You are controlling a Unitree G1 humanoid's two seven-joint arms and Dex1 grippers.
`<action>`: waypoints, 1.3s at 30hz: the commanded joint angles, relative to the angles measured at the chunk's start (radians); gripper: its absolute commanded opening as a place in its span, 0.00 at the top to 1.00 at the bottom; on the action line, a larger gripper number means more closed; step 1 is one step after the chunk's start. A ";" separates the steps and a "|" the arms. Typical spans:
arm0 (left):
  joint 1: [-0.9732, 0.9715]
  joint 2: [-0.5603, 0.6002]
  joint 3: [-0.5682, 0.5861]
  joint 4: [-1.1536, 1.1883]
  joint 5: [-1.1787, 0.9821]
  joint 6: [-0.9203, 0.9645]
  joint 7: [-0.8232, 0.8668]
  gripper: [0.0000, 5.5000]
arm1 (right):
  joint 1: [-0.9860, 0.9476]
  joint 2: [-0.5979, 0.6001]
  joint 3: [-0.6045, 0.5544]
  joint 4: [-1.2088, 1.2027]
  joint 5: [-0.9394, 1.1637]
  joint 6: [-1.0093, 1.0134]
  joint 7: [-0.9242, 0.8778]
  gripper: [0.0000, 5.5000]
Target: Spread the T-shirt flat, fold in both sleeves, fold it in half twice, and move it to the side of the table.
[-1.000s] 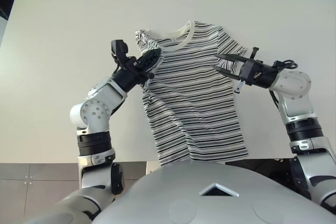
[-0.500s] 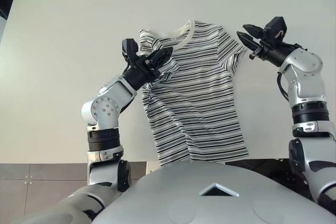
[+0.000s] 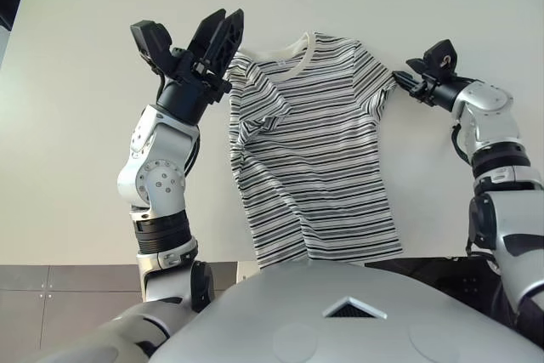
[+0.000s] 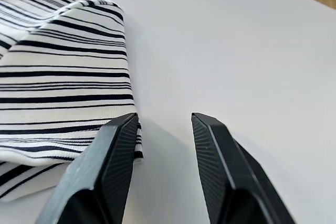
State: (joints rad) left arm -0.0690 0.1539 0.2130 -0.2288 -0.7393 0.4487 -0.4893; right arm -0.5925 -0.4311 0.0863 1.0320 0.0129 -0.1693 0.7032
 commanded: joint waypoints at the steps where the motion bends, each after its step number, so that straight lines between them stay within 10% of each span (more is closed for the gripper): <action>1: -0.002 0.000 0.012 0.021 0.004 -0.008 0.022 0.60 | 0.039 0.028 0.040 0.020 -0.039 0.002 0.063 0.66; 39: -0.015 -0.036 -0.018 0.092 0.016 -0.042 0.028 0.60 | 0.087 -0.047 0.029 -0.171 -0.048 0.117 0.121 0.66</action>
State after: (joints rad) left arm -0.0802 0.1213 0.1988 -0.1371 -0.7342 0.4137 -0.4667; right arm -0.4981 -0.4750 0.0938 0.7969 0.0094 -0.0432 0.8498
